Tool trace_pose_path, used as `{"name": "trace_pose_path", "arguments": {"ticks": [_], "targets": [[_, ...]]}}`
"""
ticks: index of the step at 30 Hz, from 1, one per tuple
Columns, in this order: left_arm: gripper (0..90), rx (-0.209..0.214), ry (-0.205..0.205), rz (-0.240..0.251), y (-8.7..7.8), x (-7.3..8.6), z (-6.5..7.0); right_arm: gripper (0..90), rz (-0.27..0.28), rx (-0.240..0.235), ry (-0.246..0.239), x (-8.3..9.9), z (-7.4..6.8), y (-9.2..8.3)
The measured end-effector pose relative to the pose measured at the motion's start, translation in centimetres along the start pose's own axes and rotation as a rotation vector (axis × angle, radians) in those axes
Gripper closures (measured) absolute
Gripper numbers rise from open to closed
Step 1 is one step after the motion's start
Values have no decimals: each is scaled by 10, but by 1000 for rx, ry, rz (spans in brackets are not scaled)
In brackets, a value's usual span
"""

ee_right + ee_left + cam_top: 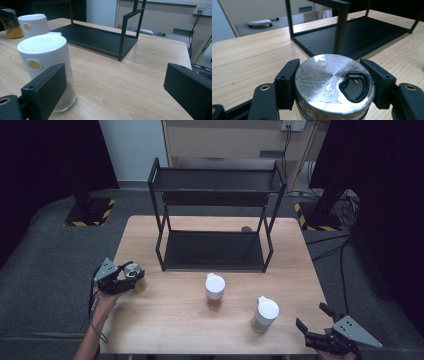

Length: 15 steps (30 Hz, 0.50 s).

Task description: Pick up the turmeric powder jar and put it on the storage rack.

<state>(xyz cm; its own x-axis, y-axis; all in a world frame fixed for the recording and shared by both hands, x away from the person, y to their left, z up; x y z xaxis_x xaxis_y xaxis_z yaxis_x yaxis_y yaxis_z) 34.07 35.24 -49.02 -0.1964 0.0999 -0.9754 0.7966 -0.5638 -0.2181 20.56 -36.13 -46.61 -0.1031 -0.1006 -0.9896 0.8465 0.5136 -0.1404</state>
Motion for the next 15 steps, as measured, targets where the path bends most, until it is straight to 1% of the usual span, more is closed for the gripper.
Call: {"name": "trace_pose_path", "arguments": {"ticks": [1,2,3,4,6,7,11,12,13,15], "targets": [[341,10,3,-2,0,-1,1,48,0,1,1,0,0,0],[341,10,3,-2,0,-1,1,48,0,1,2,0,0,0],[341,31,8,-3,0,-3,3,48,1,1,3,0,0,0],[341,31,8,-3,0,-3,3,48,1,1,3,0,0,0],[341,58,12,-7,2,-6,6,48,0,1,2,0,0,0],[341,58,12,-7,2,-6,6,48,1,0,0,0,0,0],[341,92,20,-2,4,-11,12,48,2,1,0,0,0,-1],[341,110,29,1,6,-16,17,48,3,1,1,0,0,-1],[341,110,29,1,6,-16,17,48,3,1,0,0,0,-1],[341,130,42,4,8,-21,22,48,2,1,-1,0,0,-1]]}}
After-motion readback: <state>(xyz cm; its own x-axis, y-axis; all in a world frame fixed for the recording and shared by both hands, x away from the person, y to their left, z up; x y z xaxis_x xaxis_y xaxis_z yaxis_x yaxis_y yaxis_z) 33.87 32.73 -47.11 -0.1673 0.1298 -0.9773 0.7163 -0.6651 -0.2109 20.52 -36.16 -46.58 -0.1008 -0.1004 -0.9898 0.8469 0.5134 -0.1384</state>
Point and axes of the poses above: each handheld gripper's, and its own axes: y roughly forward along the jaws, x roughly out of its underside, z roughly to its right, the point moved 9 cm from there along y, roughly forward along the jaws, and after that the axes turned 7 degrees about z, right-handed, at the moved point
